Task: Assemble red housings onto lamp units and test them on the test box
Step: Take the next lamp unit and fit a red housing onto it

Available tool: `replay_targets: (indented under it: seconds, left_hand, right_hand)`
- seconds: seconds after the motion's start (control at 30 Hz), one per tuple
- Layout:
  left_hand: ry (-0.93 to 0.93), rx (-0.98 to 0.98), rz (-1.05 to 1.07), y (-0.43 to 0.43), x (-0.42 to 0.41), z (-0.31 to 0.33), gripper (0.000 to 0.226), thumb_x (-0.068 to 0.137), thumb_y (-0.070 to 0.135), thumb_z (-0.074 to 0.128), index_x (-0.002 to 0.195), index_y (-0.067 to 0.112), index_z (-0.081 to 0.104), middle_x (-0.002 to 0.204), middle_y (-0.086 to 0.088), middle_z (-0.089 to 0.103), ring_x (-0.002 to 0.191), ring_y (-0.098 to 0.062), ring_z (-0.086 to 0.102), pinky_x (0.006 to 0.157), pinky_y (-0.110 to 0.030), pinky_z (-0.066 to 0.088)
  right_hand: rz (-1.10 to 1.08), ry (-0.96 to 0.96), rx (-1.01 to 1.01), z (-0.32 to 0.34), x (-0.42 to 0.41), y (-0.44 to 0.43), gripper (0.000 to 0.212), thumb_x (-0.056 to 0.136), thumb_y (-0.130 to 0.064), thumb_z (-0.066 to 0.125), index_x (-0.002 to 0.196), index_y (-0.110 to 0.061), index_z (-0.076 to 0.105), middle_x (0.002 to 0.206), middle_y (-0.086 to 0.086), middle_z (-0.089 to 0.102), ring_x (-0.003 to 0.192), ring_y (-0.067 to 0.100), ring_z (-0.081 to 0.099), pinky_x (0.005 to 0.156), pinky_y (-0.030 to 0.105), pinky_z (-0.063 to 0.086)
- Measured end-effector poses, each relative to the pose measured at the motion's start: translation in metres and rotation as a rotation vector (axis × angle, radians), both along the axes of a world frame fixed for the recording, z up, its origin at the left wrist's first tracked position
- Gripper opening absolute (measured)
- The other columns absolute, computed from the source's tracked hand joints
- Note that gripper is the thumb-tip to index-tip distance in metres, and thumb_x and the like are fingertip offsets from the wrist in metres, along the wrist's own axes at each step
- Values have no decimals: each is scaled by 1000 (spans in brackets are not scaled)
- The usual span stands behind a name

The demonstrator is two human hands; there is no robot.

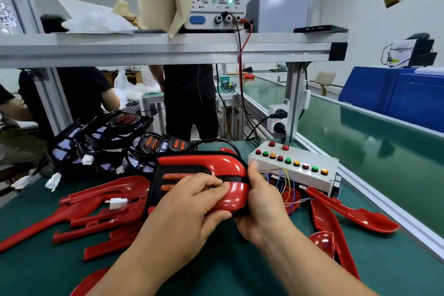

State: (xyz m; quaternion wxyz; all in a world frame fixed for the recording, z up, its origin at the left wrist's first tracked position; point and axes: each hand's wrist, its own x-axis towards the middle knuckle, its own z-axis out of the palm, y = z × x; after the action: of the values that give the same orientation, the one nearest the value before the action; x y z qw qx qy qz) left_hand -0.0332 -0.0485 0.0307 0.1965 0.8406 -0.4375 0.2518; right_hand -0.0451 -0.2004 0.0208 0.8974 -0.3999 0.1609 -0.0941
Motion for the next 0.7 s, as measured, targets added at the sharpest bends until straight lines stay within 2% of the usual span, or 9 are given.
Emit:
replay_targets:
  seconds: [0.1,0.17,0.23,0.3,0.47,0.6,0.7]
  left_hand:
    - [-16,12,-24,3,-2,-1,43,88,36,58,127,17,66,120,9,62,107,-6,53,93,-17,44]
    - [-4,-13,-28,5,-2,-3,44,87,33,60,128,19,65,119,10,62,107,-4,51,92,-17,45]
    - [11,-48,-29,6,-3,-4,46,82,32,64,126,21,66,115,10,62,104,-1,49,91,-13,42]
    - [-2,-52,-18,7,-3,-4,46,79,33,66,124,22,68,111,10,63,101,0,48,93,-16,39]
    - [6,-80,-28,8,-2,-3,42,80,30,72,120,22,70,111,8,64,96,0,48,85,-15,46]
    - [-15,-32,-53,3,-4,-7,42,83,22,63,125,20,68,117,6,63,102,-4,49,87,-18,48]
    - [1,-46,-62,1,-4,-11,45,83,12,59,127,18,66,121,5,63,107,-3,47,87,-19,50]
  right_hand:
    - [1,-20,30,2,0,-1,51,98,-51,44,110,-5,64,89,20,75,77,31,74,55,37,58]
    - [10,-27,18,2,0,-2,52,98,-51,43,109,-5,64,90,20,75,78,31,74,56,38,59]
    - [15,-23,-12,2,0,-1,53,98,-52,43,113,-5,64,94,21,74,85,33,73,62,41,60]
    - [19,-23,-26,1,0,0,54,97,-52,44,116,-6,63,98,21,73,89,35,73,67,42,60]
    - [-10,-28,-63,0,2,0,55,98,-52,44,122,-5,61,104,21,72,95,36,71,86,51,56]
    - [-30,-10,-35,0,4,-2,54,97,-51,45,120,-4,62,101,22,73,92,37,72,77,48,59]
    - [-48,1,-42,-1,5,-4,54,97,-52,46,119,-6,63,101,21,73,93,37,71,77,49,59]
